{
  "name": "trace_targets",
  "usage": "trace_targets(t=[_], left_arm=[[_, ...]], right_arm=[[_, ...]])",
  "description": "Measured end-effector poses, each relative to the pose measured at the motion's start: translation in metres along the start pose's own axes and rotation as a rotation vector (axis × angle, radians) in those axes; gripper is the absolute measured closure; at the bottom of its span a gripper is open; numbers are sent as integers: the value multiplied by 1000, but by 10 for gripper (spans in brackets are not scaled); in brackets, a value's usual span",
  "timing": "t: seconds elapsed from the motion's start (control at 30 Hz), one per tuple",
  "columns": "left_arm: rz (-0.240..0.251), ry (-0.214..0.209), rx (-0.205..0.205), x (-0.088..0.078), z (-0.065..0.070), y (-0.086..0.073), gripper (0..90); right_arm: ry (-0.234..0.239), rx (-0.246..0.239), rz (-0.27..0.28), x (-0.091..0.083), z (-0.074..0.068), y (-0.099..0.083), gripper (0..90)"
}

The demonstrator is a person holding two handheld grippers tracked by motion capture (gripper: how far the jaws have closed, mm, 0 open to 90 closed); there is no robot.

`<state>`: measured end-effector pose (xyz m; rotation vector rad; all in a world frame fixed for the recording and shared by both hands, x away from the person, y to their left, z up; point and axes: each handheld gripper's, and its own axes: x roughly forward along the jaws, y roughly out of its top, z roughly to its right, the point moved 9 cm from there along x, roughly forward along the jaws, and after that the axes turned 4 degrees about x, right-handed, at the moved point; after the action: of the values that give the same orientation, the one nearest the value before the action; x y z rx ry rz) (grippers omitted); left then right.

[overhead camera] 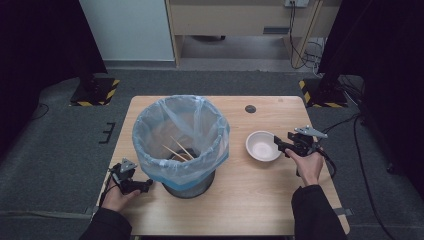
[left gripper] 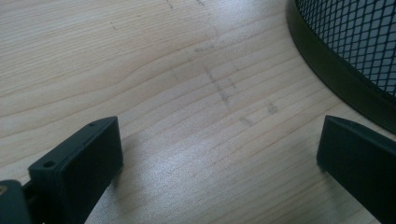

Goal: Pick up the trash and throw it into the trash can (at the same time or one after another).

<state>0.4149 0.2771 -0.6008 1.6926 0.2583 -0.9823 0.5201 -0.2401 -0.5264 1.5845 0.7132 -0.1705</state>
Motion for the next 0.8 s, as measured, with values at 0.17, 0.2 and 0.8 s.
trace_targets(t=[0.17, 0.2, 0.8], left_arm=[[0, 0, 0, 0, 0, 0, 0], [0, 0, 0, 0, 0, 0, 0], [0, 0, 0, 0, 0, 0, 0]], right_arm=[[-7, 35, -45, 11, 7, -15, 368], [-8, 35, -56, 13, 8, -18, 370], [-23, 32, -186, 23, 4, -42, 593]])
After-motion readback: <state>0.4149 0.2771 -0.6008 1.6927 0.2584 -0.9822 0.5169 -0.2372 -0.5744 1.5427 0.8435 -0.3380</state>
